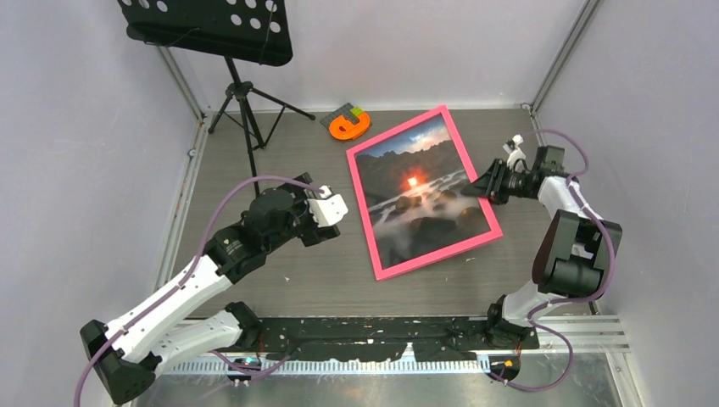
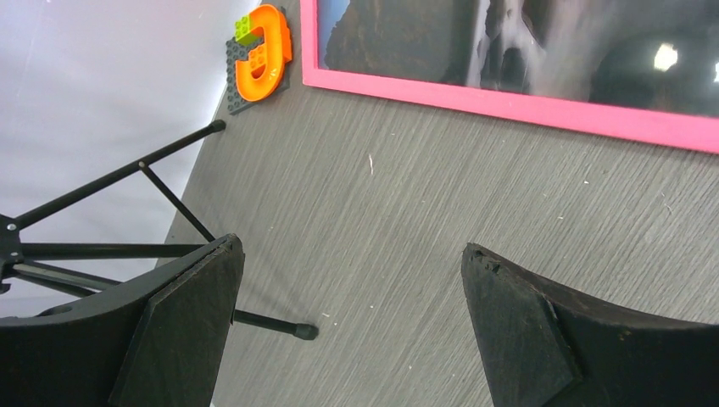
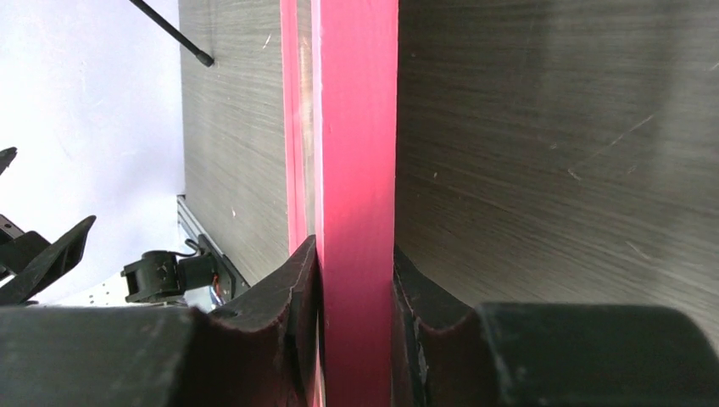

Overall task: Put the photo into the frame
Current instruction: Turn over the photo frame at the center of the board.

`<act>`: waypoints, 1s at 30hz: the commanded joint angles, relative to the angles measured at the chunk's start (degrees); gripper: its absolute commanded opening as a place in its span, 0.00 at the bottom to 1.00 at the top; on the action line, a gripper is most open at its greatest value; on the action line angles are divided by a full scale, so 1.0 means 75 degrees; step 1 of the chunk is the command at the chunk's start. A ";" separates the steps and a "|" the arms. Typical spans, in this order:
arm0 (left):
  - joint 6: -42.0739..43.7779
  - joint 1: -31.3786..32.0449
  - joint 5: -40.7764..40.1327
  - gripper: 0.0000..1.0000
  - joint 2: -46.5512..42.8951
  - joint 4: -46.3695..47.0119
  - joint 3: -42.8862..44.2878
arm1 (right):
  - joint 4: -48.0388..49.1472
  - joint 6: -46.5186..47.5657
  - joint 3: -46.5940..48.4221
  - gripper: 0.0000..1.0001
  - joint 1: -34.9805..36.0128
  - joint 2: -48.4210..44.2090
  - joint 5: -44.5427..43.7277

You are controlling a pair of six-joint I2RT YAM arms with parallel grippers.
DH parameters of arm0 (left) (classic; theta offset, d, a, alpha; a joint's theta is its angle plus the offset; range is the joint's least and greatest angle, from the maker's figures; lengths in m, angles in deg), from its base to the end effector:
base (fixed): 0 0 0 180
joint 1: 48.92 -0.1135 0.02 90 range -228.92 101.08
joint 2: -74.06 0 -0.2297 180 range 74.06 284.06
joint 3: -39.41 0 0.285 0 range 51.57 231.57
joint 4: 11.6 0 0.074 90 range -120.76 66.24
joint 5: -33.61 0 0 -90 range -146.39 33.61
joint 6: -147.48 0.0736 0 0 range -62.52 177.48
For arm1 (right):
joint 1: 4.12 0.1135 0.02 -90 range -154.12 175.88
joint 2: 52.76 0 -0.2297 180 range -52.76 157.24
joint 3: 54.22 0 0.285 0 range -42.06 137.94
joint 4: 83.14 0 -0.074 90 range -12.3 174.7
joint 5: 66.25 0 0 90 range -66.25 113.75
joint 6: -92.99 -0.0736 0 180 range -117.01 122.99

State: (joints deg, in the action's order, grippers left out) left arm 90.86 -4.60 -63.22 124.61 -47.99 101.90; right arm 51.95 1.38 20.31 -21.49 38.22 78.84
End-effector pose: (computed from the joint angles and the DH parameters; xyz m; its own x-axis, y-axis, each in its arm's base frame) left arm 0.2113 -0.1941 0.2890 0.0918 0.6739 -0.7331 0.6775 0.4972 0.5420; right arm 0.3548 -0.0478 0.1605 -0.8430 0.2806 -0.4589 -0.1807 0.6559 0.7329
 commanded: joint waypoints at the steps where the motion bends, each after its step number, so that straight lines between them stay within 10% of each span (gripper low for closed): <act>1: -0.0093 -0.0038 0.0004 1.00 0.0190 0.0477 -0.0002 | 0.2067 -0.0122 -0.1087 0.06 -0.0052 -0.0231 0.0336; 30: -0.0140 -0.0039 -0.0168 1.00 0.0494 0.0747 -0.0132 | 0.2470 -0.0028 -0.2189 0.40 -0.0705 0.1760 0.0455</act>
State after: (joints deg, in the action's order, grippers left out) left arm 90.80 -4.69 -63.90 129.09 -45.82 101.09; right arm 71.01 0.44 4.13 -26.21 50.75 86.53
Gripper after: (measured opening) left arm 0.994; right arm 0.375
